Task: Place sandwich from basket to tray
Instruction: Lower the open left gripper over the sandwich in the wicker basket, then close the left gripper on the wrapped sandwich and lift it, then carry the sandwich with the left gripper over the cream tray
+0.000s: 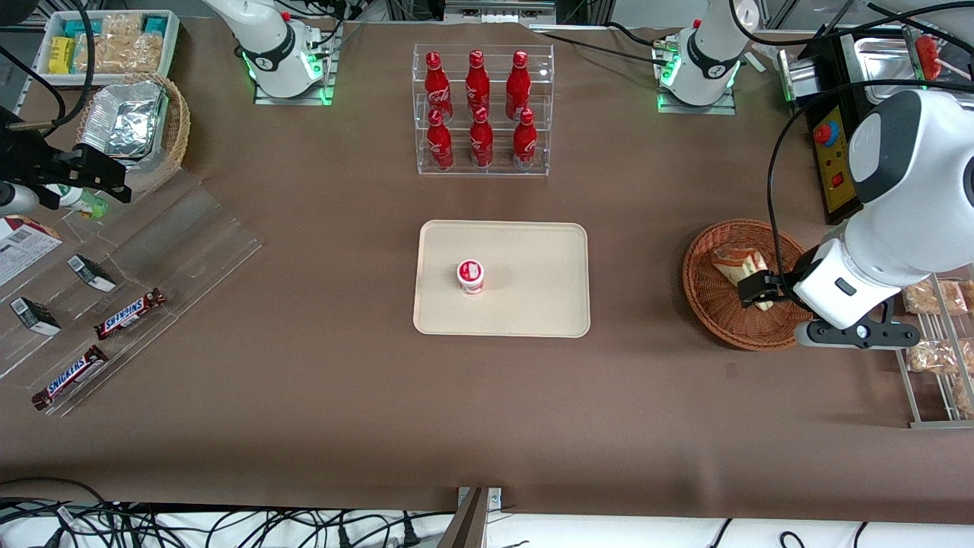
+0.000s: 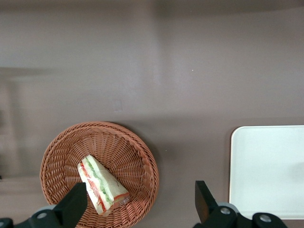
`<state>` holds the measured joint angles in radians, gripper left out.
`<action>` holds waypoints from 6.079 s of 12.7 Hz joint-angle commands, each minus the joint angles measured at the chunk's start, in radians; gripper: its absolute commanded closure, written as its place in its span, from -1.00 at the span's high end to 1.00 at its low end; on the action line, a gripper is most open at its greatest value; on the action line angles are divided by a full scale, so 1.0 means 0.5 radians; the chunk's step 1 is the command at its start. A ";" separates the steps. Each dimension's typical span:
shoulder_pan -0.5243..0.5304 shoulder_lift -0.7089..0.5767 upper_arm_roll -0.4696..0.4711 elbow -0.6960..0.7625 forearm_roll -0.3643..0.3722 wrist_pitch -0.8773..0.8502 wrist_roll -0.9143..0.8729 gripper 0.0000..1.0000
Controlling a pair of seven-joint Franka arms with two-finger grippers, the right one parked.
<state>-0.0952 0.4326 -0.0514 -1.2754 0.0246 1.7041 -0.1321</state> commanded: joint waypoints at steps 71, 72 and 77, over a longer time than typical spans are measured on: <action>0.270 -0.288 -0.204 -1.344 0.678 0.677 -1.568 -0.09; 0.270 -0.288 -0.249 -1.242 0.672 0.539 -1.467 -0.09; 0.267 -0.291 -0.578 -0.895 0.571 0.194 -1.151 -0.08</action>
<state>0.0375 0.2812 -0.2938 -1.7813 0.3439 1.8472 -0.7683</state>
